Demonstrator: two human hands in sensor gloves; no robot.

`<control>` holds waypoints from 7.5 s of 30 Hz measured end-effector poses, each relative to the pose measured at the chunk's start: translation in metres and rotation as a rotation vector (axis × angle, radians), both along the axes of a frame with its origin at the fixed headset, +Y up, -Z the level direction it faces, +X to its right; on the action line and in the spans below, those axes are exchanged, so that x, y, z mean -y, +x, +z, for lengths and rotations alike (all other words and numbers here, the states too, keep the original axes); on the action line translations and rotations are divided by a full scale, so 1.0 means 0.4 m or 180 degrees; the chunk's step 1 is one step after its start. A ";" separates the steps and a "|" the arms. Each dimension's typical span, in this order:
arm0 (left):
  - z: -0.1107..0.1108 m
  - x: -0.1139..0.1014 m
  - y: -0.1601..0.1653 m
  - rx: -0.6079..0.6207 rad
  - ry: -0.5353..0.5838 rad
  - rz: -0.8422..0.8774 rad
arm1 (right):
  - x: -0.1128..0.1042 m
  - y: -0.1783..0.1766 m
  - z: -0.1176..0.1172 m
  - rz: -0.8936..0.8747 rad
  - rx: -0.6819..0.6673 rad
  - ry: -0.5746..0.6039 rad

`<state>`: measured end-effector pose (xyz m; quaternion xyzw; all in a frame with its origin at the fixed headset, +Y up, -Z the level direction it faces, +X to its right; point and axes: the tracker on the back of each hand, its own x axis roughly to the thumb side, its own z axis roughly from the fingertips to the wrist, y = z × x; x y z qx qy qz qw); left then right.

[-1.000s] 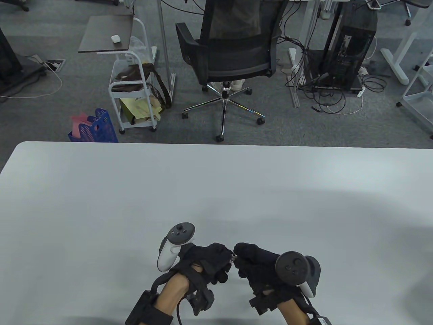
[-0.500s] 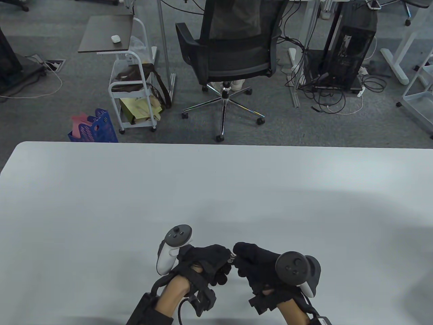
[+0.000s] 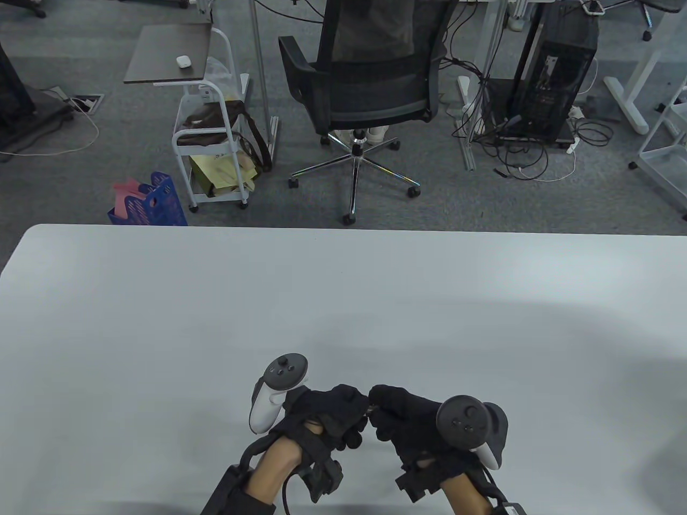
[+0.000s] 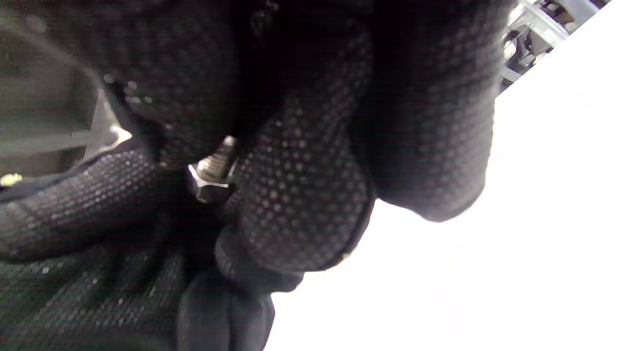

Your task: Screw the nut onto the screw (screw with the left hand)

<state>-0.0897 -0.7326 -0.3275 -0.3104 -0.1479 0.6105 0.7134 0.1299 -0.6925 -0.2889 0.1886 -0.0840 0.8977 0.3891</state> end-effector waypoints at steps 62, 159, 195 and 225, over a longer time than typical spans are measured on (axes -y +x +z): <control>0.005 0.021 0.002 -0.0185 -0.0062 0.0137 | 0.006 0.008 0.008 -0.0017 0.0135 0.0220; 0.008 0.011 0.003 -0.0094 -0.0105 0.0144 | 0.005 0.012 0.011 -0.0161 0.0153 0.0247; 0.008 0.005 0.008 -0.0118 -0.0013 0.0089 | 0.004 0.009 0.013 -0.0076 0.0145 0.0248; 0.007 0.015 0.001 -0.0134 -0.0086 0.0186 | 0.006 0.016 0.010 -0.0183 0.0142 0.0240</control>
